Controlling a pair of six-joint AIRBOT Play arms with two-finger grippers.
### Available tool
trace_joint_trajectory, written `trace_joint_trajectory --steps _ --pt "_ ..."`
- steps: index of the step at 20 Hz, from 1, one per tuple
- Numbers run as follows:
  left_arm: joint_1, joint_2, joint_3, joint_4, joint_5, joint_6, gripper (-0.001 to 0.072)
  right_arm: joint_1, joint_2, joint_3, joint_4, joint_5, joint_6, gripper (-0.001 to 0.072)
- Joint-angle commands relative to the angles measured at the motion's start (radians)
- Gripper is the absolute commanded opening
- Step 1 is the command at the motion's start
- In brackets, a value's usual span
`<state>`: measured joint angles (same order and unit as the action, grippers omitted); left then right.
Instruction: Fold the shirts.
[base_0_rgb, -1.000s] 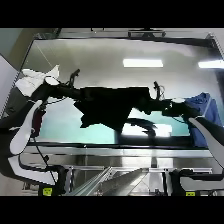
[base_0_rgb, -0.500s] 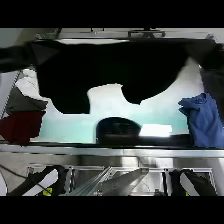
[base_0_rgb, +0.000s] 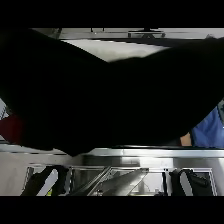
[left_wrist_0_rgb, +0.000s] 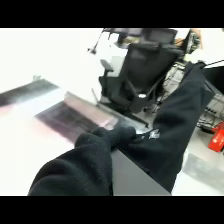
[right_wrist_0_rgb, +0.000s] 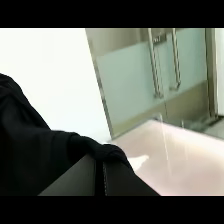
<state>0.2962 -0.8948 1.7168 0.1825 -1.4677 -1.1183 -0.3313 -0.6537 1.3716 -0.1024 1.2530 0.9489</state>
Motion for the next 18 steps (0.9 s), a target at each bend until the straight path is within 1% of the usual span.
trace_joint_trajectory --steps 1,3,5,7,8,10,11,13,14,15,16,17,18 --pt "-0.084 -0.113 -0.058 0.064 0.014 -0.010 0.0017 0.023 -0.079 -0.074 -0.062 0.016 0.020 0.0017" --pt "-0.183 -0.253 -0.138 0.119 0.043 0.028 0.0016 0.071 -0.158 -0.154 -0.121 -0.019 0.016 0.0017" --pt "-0.268 -0.435 -0.189 0.230 0.083 0.053 0.0015 0.124 -0.256 -0.236 -0.230 -0.101 0.016 0.0017" --pt "-0.315 -0.660 -0.169 0.312 0.091 0.059 0.0014 0.165 -0.388 -0.306 -0.332 -0.205 0.017 0.0018" --pt "-0.328 -0.780 -0.133 0.328 0.085 0.063 0.0014 0.178 -0.467 -0.328 -0.360 -0.252 0.017 0.0018" --pt "-0.333 -1.010 -0.026 0.319 0.070 0.061 0.0015 0.192 -0.662 -0.339 -0.362 -0.345 0.016 0.0018" --pt "-0.331 -1.114 0.047 0.313 0.059 0.037 0.0015 0.192 -0.749 -0.338 -0.338 -0.391 -0.017 0.0018" --pt "-0.314 -1.262 0.197 0.313 0.039 -0.031 0.0017 0.188 -0.906 -0.320 -0.212 -0.435 -0.123 0.0018" --pt "-0.300 -1.302 0.261 0.313 0.033 -0.055 0.0185 0.187 -0.959 -0.301 -0.159 -0.434 -0.163 0.0020" --pt "-0.286 -1.327 0.319 0.313 0.021 -0.073 0.0504 0.187 -0.996 -0.277 -0.135 -0.434 -0.172 0.0094" --pt "-0.268 -1.329 0.353 0.313 0.011 -0.083 0.0711 0.187 -1.014 -0.249 -0.140 -0.428 -0.172 0.0251" --pt "-0.250 -1.315 0.372 0.314 -0.009 -0.089 0.0713 0.180 -1.016 -0.222 -0.154 -0.406 -0.172 0.0289" --pt "-0.225 -1.287 0.369 0.314 -0.033 -0.099 0.0712 0.163 -1.009 -0.187 -0.192 -0.367 -0.171 0.0289"
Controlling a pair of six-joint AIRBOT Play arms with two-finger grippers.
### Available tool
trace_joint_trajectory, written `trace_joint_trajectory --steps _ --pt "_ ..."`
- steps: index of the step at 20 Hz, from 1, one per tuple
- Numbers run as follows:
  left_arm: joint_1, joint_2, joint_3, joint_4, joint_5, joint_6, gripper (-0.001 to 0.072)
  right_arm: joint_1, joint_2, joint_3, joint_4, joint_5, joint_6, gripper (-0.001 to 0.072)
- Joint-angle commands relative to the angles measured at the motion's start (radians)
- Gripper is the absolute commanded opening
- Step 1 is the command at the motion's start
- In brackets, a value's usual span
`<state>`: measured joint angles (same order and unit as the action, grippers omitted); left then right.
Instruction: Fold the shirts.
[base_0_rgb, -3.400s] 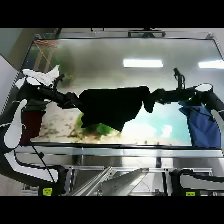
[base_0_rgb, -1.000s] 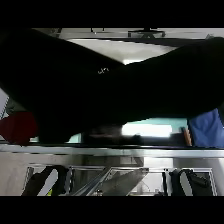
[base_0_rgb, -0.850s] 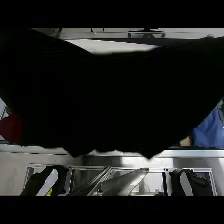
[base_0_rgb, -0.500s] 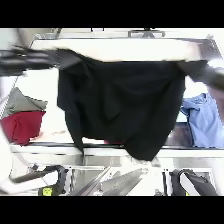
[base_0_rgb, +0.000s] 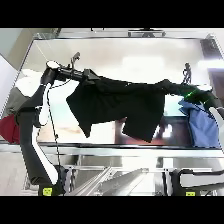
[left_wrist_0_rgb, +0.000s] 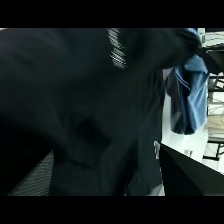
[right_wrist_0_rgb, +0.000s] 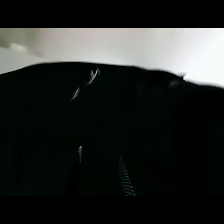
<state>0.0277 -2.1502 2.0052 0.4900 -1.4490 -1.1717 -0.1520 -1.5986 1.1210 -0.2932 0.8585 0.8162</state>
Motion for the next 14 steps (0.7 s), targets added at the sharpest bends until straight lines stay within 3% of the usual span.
trace_joint_trajectory --steps 1,3,4,7,10,14 --pt "0.069 0.006 0.055 0.007 -0.076 -0.053 0.0712 -0.041 -0.051 0.096 -0.049 0.074 -0.026 0.0290" --pt "0.123 0.098 -0.031 0.021 -0.137 -0.053 0.0711 -0.108 -0.011 0.139 -0.189 0.145 0.075 0.0319" --pt "0.144 0.140 -0.072 0.030 -0.163 -0.055 0.0711 -0.142 0.011 0.143 -0.255 0.167 0.125 0.0396" --pt "0.176 0.276 -0.279 0.113 -0.198 -0.056 0.0711 -0.238 0.051 0.142 -0.455 0.310 0.220 0.0398" --pt "0.164 0.433 -0.569 0.251 -0.186 -0.040 0.0711 -0.282 0.051 0.095 -0.510 0.388 0.224 0.0397" --pt "0.135 0.629 -0.932 0.303 -0.101 -0.029 0.0692 -0.267 0.038 -0.008 -0.515 0.330 0.201 0.0396"
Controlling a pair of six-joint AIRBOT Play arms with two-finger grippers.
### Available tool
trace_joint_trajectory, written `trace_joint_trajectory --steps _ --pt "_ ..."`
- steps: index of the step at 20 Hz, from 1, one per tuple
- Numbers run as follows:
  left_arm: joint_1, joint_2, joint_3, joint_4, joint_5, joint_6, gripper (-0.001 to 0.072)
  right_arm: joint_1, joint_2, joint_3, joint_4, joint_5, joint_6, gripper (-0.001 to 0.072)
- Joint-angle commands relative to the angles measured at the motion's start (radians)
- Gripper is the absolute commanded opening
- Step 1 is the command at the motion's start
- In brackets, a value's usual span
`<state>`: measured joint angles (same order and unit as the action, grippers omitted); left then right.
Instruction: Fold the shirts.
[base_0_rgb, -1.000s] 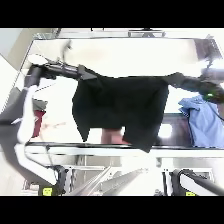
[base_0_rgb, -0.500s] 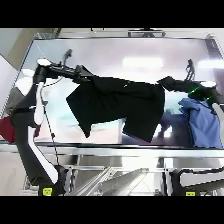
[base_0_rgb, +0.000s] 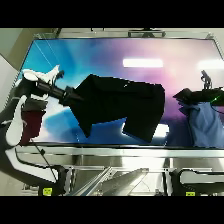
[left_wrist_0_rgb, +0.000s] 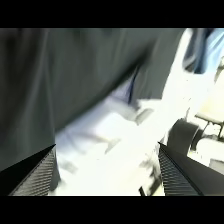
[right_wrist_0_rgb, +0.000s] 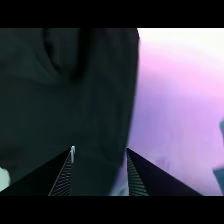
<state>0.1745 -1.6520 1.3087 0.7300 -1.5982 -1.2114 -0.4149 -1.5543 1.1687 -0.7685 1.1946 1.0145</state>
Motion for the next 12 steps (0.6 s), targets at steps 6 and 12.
trace_joint_trajectory --steps 6,12 --pt "-0.012 0.344 -0.570 0.063 0.256 0.014 0.0692 0.084 -0.088 -0.062 -0.039 -0.048 0.004 0.0395" --pt "-0.103 0.385 -0.700 0.056 0.428 0.014 0.0693 0.138 -0.127 -0.062 -0.013 -0.073 0.003 0.0395"
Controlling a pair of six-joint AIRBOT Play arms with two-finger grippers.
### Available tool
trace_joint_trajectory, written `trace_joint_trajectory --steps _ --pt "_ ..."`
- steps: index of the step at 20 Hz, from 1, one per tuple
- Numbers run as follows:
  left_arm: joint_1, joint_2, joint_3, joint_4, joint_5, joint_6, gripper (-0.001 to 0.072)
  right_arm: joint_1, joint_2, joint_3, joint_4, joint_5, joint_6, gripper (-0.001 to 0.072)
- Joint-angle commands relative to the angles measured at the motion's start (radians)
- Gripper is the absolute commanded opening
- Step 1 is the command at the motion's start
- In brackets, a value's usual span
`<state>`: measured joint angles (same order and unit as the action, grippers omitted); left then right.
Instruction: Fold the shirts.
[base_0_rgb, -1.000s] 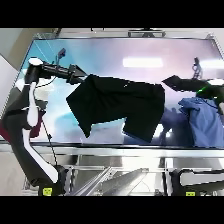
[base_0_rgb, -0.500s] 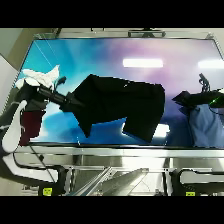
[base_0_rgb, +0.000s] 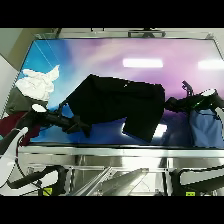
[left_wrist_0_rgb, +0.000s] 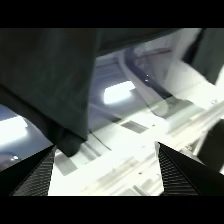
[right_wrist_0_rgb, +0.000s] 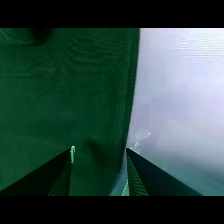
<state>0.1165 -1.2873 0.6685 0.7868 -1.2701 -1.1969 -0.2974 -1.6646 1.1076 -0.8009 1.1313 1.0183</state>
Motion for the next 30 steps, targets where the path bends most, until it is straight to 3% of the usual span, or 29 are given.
trace_joint_trajectory --steps 1,8,10,15,16,17,18,19,20,22,23,26,30 --pt "-0.070 0.020 -0.063 -0.001 0.143 -0.001 0.0692 0.021 -0.019 -0.001 0.028 -0.010 0.000 0.0394" --pt "-0.115 0.020 -0.063 -0.007 0.285 -0.001 0.0691 0.027 -0.020 -0.001 0.043 -0.009 0.000 0.0384" --pt "-0.134 0.010 -0.064 -0.047 0.311 0.009 0.0570 0.043 -0.020 -0.001 0.045 -0.012 0.000 0.0384" --pt "-0.220 -0.077 -0.063 -0.079 0.302 0.011 0.0564 0.090 -0.020 0.000 0.061 -0.023 0.000 0.0363" --pt "-0.220 -0.079 -0.063 -0.104 0.303 0.015 0.0561 0.092 -0.020 0.000 0.074 -0.025 0.000 0.0276" --pt "-0.212 -0.078 -0.061 -0.119 0.299 0.019 0.0451 0.091 -0.020 0.000 0.089 -0.025 0.000 0.0024" --pt "-0.200 -0.076 -0.055 -0.129 0.282 0.031 0.0274 0.090 -0.019 0.001 0.103 -0.025 -0.001 0.0019" --pt "-0.187 -0.071 -0.046 -0.133 0.260 0.039 0.0148 0.089 -0.019 0.002 0.111 -0.025 -0.001 0.0018" --pt "-0.172 -0.056 -0.035 -0.133 0.237 0.045 0.0069 0.088 -0.016 0.002 0.114 -0.024 0.000 0.0018" --pt "-0.139 -0.013 -0.005 -0.134 0.195 0.048 0.0061 0.086 -0.002 0.006 0.114 -0.021 0.000 0.0017" --pt "-0.118 0.018 0.015 -0.134 0.174 0.051 0.0018 0.082 0.011 0.014 0.120 -0.009 -0.001 0.0017" --pt "-0.033 0.134 0.085 -0.141 0.087 0.052 0.0018 0.058 0.092 0.072 0.136 0.090 0.000 0.0016" --pt "0.180 0.305 0.240 -0.361 -0.095 0.091 0.0018 -0.029 0.311 0.194 0.268 0.166 -0.002 0.0016"
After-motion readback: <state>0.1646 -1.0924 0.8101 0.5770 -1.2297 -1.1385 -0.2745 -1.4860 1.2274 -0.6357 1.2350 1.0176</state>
